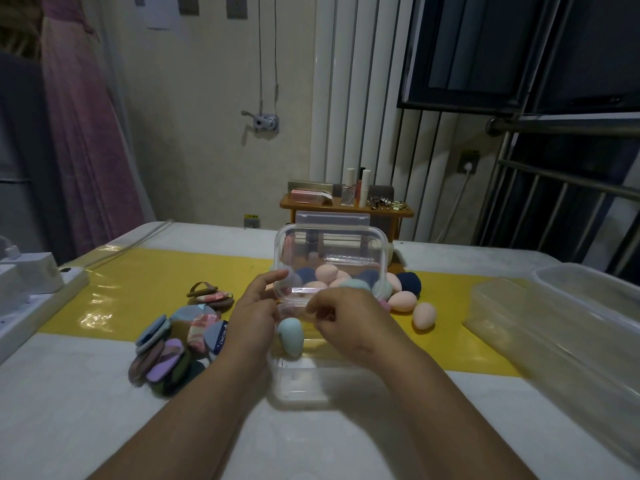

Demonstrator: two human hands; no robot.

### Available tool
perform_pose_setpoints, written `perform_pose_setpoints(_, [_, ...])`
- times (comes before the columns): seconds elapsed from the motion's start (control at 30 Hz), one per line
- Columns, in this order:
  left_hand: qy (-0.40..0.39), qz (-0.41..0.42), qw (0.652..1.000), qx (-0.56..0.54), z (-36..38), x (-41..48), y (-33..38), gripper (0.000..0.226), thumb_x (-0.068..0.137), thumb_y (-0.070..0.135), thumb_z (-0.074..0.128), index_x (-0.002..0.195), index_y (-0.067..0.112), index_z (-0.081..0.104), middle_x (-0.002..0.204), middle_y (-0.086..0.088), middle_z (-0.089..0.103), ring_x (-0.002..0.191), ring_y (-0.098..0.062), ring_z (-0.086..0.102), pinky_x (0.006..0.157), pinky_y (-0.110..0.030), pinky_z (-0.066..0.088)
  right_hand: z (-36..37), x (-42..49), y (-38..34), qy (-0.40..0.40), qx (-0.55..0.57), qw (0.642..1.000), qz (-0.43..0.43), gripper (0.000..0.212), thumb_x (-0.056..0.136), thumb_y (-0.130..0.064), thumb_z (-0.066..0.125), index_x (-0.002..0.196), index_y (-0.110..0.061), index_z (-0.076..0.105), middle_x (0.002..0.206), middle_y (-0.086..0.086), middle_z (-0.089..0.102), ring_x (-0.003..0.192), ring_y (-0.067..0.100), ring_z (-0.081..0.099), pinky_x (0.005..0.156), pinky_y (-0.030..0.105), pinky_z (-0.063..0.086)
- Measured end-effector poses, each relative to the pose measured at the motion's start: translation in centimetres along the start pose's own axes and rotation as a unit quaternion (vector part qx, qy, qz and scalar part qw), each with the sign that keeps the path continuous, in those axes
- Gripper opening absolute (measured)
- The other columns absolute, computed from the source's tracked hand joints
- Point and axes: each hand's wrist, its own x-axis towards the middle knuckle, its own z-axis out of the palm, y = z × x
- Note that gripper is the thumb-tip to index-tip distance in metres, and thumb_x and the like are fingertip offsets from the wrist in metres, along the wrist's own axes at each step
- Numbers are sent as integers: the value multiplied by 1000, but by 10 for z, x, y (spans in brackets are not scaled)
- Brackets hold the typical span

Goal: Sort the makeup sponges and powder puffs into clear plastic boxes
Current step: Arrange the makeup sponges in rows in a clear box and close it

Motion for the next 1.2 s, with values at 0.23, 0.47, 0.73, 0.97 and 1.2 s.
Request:
perform_pose_setpoints(0.23, [5,-11,1000,0,1,-1,2,57,86,-14,39,109,27,70,115,-4,65,98,-27,65,60,-28,51,-25,-11,32,171,80,979,70,17,88,-14,63,93,-30,69,85,-13,65,80,8,60,66,23,48])
perform_pose_setpoints(0.47, [7,-30,999,-16,0,-3,2,54,90,-9,39,107,32,71,123,-7,63,103,-31,63,64,-34,52,-33,-9,78,206,-16,939,275,32,94,-15,53,126,-21,57,125,9,53,109,30,53,87,37,46])
perform_pose_setpoints(0.73, [9,-35,999,-10,1,-5,4,49,94,-4,42,107,34,70,124,-4,61,103,-28,63,64,-34,51,-24,-5,102,120,-15,912,392,53,102,-35,45,147,-14,30,140,19,45,124,39,48,94,41,44])
perform_pose_setpoints(0.97, [13,-31,999,-5,2,-7,7,49,95,-4,41,110,33,69,123,-3,62,100,-24,63,61,-31,50,-26,-6,104,165,-18,914,369,27,97,-22,51,121,-14,46,115,14,59,98,33,57,69,34,42])
perform_pose_setpoints(1.2, [9,-27,1000,-11,2,-8,6,51,92,-5,41,110,32,70,123,-5,63,102,-28,63,62,-33,51,-35,-11,62,291,72,934,195,14,88,-18,62,95,-24,51,94,3,61,80,22,57,60,33,46])
